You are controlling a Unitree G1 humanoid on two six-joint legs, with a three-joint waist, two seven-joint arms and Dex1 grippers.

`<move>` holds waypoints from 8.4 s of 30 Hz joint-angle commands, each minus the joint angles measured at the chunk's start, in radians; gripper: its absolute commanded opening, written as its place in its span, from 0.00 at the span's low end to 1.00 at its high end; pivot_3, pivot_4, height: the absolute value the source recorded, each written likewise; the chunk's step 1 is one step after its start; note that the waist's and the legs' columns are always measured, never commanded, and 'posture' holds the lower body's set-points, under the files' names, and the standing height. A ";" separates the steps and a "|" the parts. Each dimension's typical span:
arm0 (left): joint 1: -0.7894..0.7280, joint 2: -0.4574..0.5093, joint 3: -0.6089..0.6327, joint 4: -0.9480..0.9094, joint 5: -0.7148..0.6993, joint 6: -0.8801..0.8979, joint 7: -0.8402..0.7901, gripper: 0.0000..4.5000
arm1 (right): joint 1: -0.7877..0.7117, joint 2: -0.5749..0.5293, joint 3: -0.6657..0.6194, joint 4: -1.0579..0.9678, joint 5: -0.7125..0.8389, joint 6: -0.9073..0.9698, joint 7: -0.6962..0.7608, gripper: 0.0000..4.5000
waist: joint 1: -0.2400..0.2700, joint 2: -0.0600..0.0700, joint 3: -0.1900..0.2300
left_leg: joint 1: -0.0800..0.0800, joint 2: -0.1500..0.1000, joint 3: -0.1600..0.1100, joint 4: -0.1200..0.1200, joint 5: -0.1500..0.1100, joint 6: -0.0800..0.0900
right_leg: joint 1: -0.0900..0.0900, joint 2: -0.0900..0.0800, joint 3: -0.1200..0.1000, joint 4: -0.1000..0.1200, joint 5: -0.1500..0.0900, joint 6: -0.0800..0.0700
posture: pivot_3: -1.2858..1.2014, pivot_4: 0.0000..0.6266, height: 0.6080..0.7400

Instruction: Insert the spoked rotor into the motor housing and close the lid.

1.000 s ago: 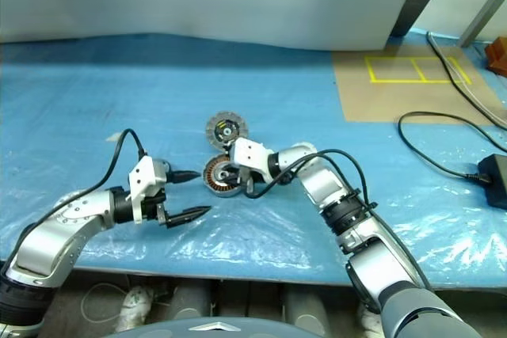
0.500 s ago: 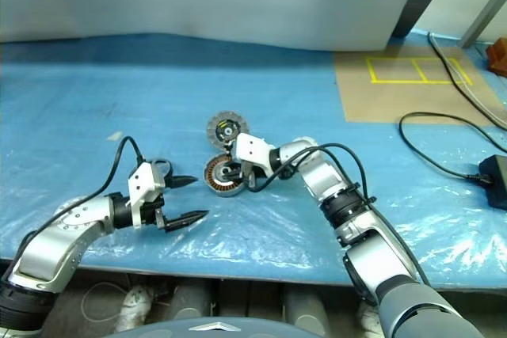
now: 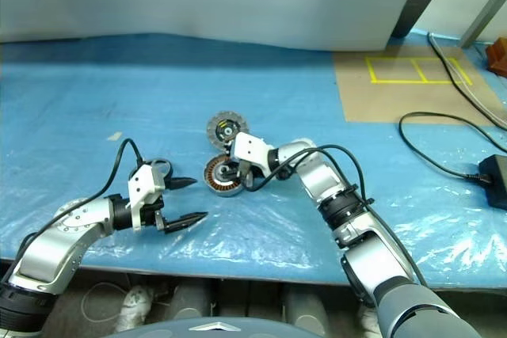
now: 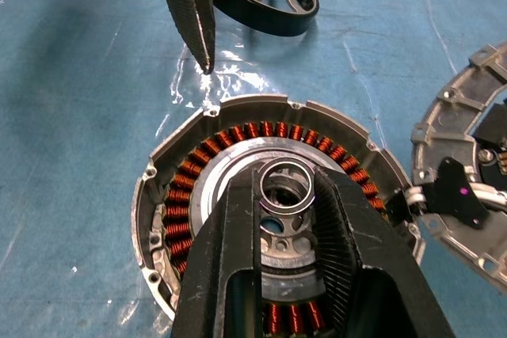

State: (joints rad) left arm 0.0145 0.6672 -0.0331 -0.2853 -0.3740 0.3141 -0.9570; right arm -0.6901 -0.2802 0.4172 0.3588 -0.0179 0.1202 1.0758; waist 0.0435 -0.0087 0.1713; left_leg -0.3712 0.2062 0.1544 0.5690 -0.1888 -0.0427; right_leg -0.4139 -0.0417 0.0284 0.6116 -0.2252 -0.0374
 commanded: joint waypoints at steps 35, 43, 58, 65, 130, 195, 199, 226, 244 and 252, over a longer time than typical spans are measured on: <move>-0.004 -0.019 0.000 0.025 -0.006 -0.030 -0.016 1.00 | 0.037 0.002 0.013 0.024 -0.037 -0.020 -0.014 0.57 | 0.000 0.000 0.000 | 0.001 0.000 0.000 0.001 0.000 0.000 | 0.000 0.000 0.000 0.002 0.000 0.000 | 0.52 0.24 1.00; 0.012 -0.044 -0.012 0.080 0.009 -0.087 -0.028 1.00 | 0.046 -0.009 -0.038 -0.133 0.054 0.080 0.026 0.57 | 0.001 0.000 0.000 | 0.001 0.000 0.000 0.001 0.000 0.000 | 0.000 0.000 0.000 0.002 0.000 0.000 | 0.52 0.24 1.00; 0.020 -0.045 -0.004 0.104 0.014 -0.124 -0.043 1.00 | 0.030 0.046 -0.032 -0.070 0.041 0.085 -0.050 0.01 | 0.000 0.000 0.000 | 0.001 0.000 0.000 0.001 0.000 0.000 | -0.001 0.000 0.001 0.002 0.000 0.000 | 0.52 0.24 1.00; 0.012 -0.043 -0.003 0.084 0.014 -0.103 -0.034 1.00 | 0.062 0.051 -0.001 0.034 -0.010 0.047 -0.089 0.01 | -0.001 0.000 0.000 | 0.001 0.000 0.000 0.001 0.000 0.000 | 0.000 0.000 0.001 0.002 0.000 0.000 | 0.52 0.24 1.00; -0.027 0.215 0.393 0.084 -0.212 0.152 -0.036 1.00 | 0.038 0.076 -0.131 -0.142 0.231 0.370 -0.116 0.01 | 0.001 0.000 0.000 | 0.001 0.000 0.001 -0.004 0.001 -0.001 | -0.004 0.001 0.001 0.003 -0.001 -0.002 | 0.52 0.24 1.00; -0.590 0.275 -0.003 0.686 0.179 -0.165 -0.431 0.87 | 0.138 -0.048 -0.168 -0.368 0.310 0.470 -0.145 0.00 | 0.020 -0.002 0.000 | -0.002 0.000 0.001 -0.002 0.001 -0.003 | -0.006 0.000 0.000 0.007 -0.002 -0.002 | 0.52 0.24 1.00; -0.603 0.263 -0.029 0.694 0.197 -0.170 -0.461 0.64 | 0.146 -0.042 -0.164 -0.368 0.306 0.469 -0.156 0.00 | 0.025 -0.002 0.000 | -0.002 0.000 0.001 -0.002 0.001 -0.003 | -0.006 0.000 0.000 0.007 -0.002 -0.002 | 0.52 0.24 1.00; -0.579 0.182 -0.133 0.762 0.337 -0.258 -0.442 0.64 | 0.181 -0.041 -0.143 -0.346 0.226 0.424 -0.224 0.00 | 0.027 -0.002 0.000 | -0.002 0.000 0.000 -0.002 0.001 -0.003 | -0.006 0.000 0.000 0.007 -0.001 -0.002 | 0.52 0.24 1.00; -0.485 0.191 -0.109 0.615 0.311 -0.215 -0.438 0.42 | 0.171 -0.036 -0.149 -0.335 0.227 0.421 -0.227 0.00 | 0.027 -0.001 -0.001 | -0.001 -0.001 0.001 -0.002 0.001 -0.003 | -0.005 -0.001 0.000 0.008 -0.002 -0.002 | 0.52 0.24 1.00; -0.482 0.134 0.015 0.422 0.092 -0.071 -0.419 0.42 | 0.190 -0.065 -0.242 -0.440 0.355 0.511 -0.177 0.00 | 0.029 -0.001 0.000 | -0.004 0.000 0.000 0.000 0.001 -0.003 | -0.006 -0.001 -0.001 0.007 -0.001 -0.002 | 0.52 0.24 1.00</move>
State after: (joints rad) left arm -0.4695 0.7953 -0.0647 0.2029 -0.2236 0.2074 -1.3803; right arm -0.4993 -0.3335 0.2157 -0.0199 0.2866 0.6154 0.8814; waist 0.0721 -0.0100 0.1715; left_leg -0.3750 0.2057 0.1548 0.5682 -0.1873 -0.0458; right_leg -0.4203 -0.0428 0.0278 0.6187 -0.2267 -0.0395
